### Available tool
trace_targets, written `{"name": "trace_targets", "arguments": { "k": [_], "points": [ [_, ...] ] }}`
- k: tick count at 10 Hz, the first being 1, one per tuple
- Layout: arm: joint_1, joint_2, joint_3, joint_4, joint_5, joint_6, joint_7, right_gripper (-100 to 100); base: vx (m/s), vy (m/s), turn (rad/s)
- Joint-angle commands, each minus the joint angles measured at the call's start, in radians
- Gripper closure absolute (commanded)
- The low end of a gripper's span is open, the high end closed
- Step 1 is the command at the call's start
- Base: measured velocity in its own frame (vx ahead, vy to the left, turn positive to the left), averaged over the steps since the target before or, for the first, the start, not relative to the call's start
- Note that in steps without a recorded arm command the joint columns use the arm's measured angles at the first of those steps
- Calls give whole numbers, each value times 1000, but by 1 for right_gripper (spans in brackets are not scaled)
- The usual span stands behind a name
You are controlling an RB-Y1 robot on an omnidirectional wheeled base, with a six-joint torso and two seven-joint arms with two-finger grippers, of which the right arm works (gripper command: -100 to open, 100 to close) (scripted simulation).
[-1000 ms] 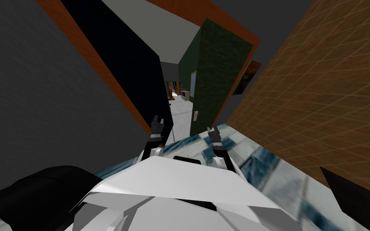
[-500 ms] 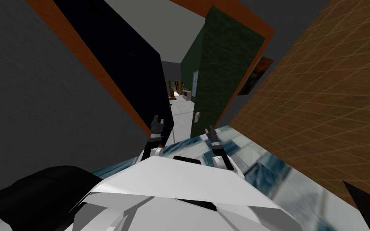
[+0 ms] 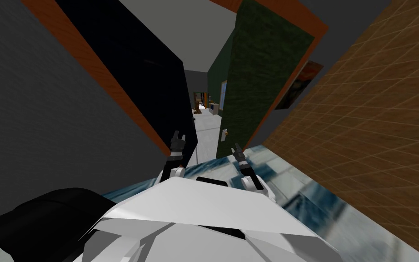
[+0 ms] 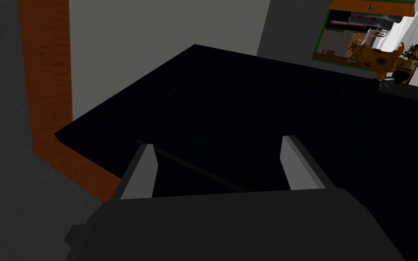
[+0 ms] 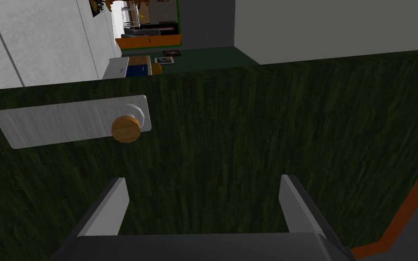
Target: Push the door open
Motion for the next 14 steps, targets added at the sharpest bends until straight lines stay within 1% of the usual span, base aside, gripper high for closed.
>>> {"name": "trace_targets", "arguments": {
  "k": [1,2,3,5,7,8,9,11,12,14],
  "points": [
    [-14,-23,12,28,-9,5,-12,-100,112,-45,73],
    [-24,-34,19,46,-13,6,-17,-100,87,-35,51],
    [-41,-54,32,80,-22,9,-27,-100,121,-50,94],
    [-59,-74,45,113,-30,11,-37,-100,129,-38,66],
    [-88,-108,67,168,-44,16,-53,-100,135,-53,102],
    [-94,-115,71,180,-47,16,-57,-100,129,-61,58],
    [-106,-129,80,203,-52,18,-64,-100,136,-41,50],
    [-123,-148,92,234,-60,21,-73,-100,133,-60,58],
    [-116,-144,88,222,-58,21,-71,-100,52,-34,13],
    [-134,-126,79,247,-56,27,-67,-100,153,45,72]
  ]
}}
